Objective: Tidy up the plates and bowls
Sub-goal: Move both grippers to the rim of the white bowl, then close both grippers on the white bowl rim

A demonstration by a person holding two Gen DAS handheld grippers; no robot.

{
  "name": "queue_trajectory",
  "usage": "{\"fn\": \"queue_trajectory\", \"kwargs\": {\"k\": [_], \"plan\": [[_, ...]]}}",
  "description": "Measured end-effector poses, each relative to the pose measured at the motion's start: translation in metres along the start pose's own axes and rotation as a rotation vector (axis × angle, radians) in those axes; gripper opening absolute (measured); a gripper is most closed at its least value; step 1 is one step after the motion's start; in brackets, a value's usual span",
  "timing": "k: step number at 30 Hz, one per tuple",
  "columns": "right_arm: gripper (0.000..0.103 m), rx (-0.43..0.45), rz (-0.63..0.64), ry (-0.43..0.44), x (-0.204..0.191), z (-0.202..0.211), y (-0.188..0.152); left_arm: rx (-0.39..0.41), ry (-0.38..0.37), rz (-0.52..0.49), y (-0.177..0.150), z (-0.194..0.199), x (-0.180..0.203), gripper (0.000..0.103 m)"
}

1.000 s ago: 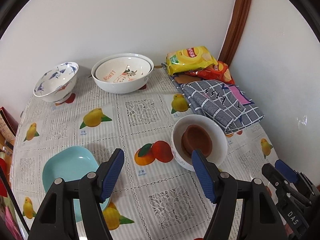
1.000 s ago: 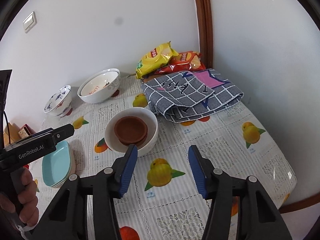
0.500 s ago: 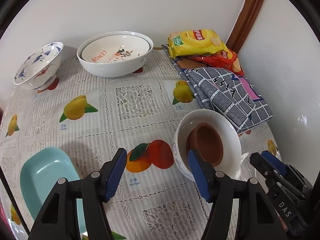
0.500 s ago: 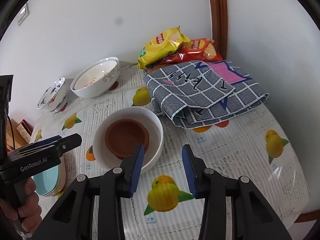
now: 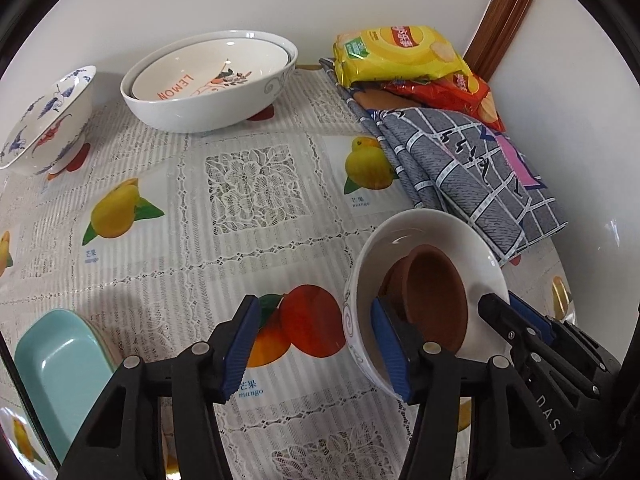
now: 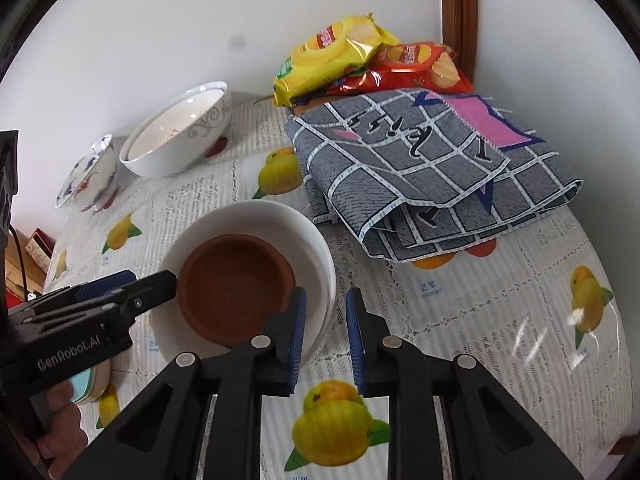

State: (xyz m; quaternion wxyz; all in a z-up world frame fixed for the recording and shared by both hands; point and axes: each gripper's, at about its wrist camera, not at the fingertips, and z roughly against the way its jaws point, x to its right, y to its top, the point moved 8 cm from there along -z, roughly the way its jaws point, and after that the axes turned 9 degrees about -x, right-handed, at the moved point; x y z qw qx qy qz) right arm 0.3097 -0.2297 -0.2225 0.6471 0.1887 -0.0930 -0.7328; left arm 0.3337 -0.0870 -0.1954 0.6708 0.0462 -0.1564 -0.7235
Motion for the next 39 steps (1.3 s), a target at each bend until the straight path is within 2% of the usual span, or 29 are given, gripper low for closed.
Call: {"fn": "queue_trajectory", "kwargs": {"k": [6,12,18,28,39], "plan": [[0.017,-0.032,-0.006,0.003,0.001,-0.013,0.002,-0.033,0.000,0.004,0.002,-0.017,-0.001,0.050],[0.018,-0.062,-0.001,0.005,0.000,-0.025,0.003,-0.051,-0.007,0.004,0.004,-0.027,0.000,0.050],[0.022,-0.036,-0.008,0.000,0.003,-0.027,0.005,-0.058,-0.013,0.006,0.006,-0.031,0.002,0.049],[0.021,0.000,-0.016,0.007,0.002,-0.027,0.007,-0.062,-0.028,0.009,0.009,-0.034,0.003,0.047],[0.011,0.000,-0.047,0.037,-0.001,-0.028,0.009,-0.052,-0.070,-0.018,0.008,-0.034,0.018,0.010]]}}
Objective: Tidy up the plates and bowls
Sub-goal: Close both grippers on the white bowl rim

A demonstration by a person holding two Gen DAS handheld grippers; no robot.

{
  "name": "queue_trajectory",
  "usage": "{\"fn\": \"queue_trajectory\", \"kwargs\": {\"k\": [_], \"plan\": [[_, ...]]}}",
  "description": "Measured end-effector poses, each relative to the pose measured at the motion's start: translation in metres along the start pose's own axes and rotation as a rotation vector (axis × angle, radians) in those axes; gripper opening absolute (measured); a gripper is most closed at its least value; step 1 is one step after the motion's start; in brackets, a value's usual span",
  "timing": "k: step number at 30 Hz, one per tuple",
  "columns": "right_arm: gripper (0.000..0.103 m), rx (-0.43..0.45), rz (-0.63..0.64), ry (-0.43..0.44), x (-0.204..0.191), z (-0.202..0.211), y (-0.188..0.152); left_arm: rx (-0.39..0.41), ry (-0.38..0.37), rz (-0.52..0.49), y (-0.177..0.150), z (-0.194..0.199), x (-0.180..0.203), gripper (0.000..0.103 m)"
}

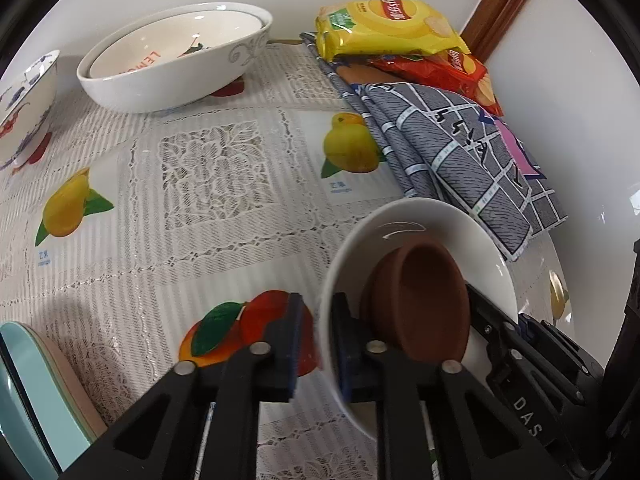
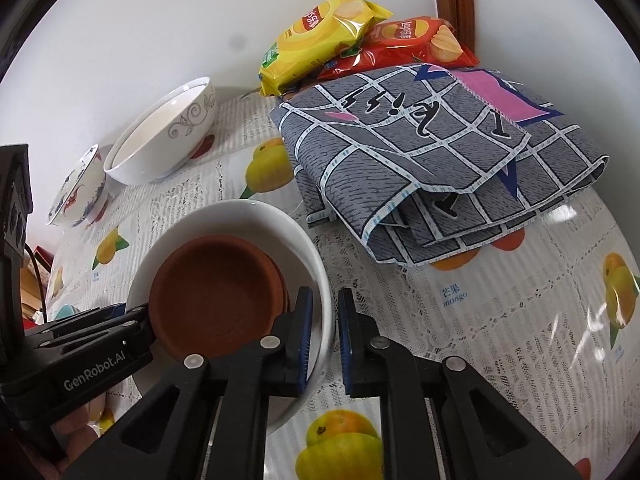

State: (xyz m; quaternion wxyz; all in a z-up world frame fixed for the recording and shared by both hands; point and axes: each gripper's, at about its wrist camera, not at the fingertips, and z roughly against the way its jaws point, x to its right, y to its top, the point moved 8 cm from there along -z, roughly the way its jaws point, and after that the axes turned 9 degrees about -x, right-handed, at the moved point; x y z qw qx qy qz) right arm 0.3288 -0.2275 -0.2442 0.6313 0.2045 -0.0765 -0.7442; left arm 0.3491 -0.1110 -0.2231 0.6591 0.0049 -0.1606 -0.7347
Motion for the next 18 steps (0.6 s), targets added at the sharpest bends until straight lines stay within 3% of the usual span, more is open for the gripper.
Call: {"fn": "queue_trajectory", "kwargs": {"k": [18], "plan": [[0.010,0.012,-0.040,0.000,-0.005,0.015,-0.013,0.034,-0.024,0.021,-0.018,0.019,-0.004,0.010]]}}
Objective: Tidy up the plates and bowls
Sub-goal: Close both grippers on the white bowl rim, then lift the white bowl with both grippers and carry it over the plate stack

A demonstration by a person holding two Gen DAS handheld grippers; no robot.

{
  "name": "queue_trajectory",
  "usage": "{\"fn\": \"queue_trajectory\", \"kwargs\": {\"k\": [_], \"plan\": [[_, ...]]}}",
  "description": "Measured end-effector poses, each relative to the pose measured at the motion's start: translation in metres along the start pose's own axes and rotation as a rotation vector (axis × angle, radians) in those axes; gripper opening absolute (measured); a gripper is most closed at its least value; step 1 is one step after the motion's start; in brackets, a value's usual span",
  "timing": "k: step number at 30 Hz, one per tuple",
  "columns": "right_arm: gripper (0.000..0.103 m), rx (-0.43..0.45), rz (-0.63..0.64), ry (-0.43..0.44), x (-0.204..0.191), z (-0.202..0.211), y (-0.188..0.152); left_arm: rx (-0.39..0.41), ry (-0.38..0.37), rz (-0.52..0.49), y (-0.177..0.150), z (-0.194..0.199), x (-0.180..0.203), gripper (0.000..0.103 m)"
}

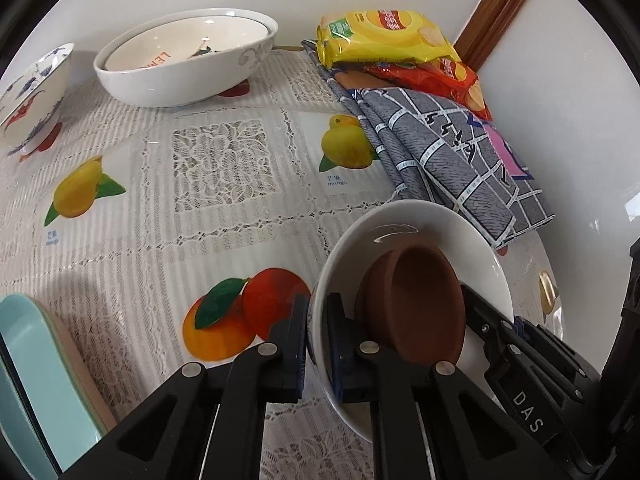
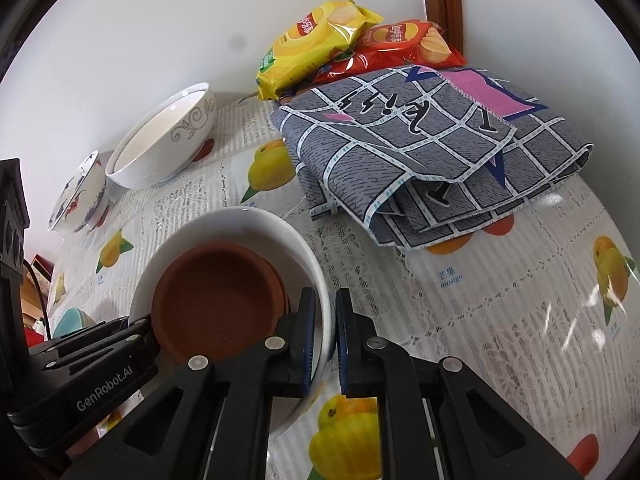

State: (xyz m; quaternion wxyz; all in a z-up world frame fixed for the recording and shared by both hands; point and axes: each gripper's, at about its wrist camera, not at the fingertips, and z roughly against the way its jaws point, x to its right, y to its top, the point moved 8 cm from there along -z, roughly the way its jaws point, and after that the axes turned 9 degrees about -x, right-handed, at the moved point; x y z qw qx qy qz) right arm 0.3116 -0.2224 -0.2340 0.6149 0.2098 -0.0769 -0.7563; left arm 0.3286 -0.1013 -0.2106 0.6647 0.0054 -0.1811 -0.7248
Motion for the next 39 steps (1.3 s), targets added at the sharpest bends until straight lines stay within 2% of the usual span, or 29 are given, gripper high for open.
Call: {"fn": "queue_trajectory", "kwargs": {"k": [21,39], "plan": [[0.010,0.088,0.044,0.038,-0.058,0.082,-0.022,0.102,0.016,0.040,-0.033,0.098,-0.022,0.010],[0.010,0.121,0.105,0.056,-0.103,0.112,-0.040,0.150,0.024,0.080,-0.056,0.137,-0.055,0.010]]}}
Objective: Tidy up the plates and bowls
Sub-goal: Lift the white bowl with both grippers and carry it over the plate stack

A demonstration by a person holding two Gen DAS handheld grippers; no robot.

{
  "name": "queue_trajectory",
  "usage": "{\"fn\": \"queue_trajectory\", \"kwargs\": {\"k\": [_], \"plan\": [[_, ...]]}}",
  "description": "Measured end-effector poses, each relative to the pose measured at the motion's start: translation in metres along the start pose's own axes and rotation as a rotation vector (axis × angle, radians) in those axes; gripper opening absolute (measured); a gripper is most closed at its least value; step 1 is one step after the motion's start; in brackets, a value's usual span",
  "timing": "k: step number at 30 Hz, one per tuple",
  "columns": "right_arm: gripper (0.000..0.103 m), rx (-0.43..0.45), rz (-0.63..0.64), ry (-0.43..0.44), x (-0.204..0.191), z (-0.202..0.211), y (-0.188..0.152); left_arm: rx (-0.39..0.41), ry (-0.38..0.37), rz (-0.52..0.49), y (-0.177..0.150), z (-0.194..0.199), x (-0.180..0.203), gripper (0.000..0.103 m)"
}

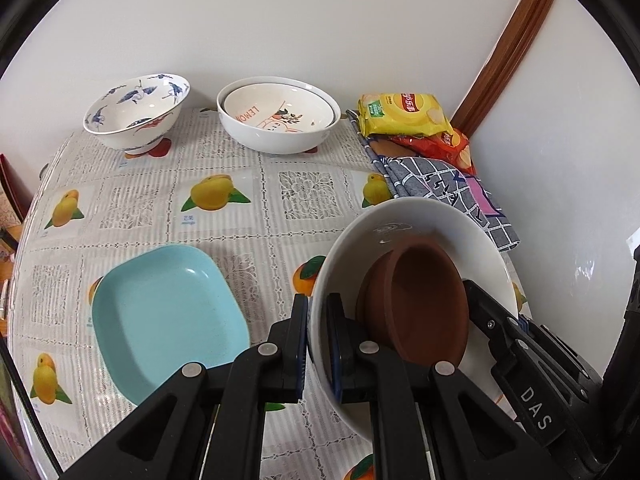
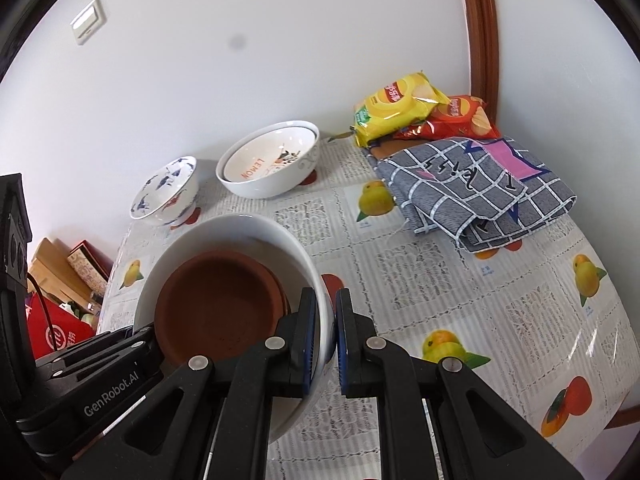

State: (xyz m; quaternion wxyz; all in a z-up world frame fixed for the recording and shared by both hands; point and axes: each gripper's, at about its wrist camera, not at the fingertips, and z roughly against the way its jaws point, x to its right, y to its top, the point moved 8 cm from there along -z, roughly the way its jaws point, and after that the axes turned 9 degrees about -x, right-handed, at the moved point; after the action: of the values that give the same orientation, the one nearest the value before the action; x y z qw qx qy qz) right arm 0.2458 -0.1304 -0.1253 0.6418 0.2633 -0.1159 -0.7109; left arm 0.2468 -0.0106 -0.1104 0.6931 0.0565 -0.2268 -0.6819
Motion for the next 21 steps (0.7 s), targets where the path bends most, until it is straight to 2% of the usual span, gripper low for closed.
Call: {"fn": "queue_trajectory", "kwargs": {"k": [21], "plan": [[0.010,0.015,0.036,0.014,-0.032,0.006,-0.005,0.028,0.007,0.027,-0.008,0.019,-0.029,0.010]]}}
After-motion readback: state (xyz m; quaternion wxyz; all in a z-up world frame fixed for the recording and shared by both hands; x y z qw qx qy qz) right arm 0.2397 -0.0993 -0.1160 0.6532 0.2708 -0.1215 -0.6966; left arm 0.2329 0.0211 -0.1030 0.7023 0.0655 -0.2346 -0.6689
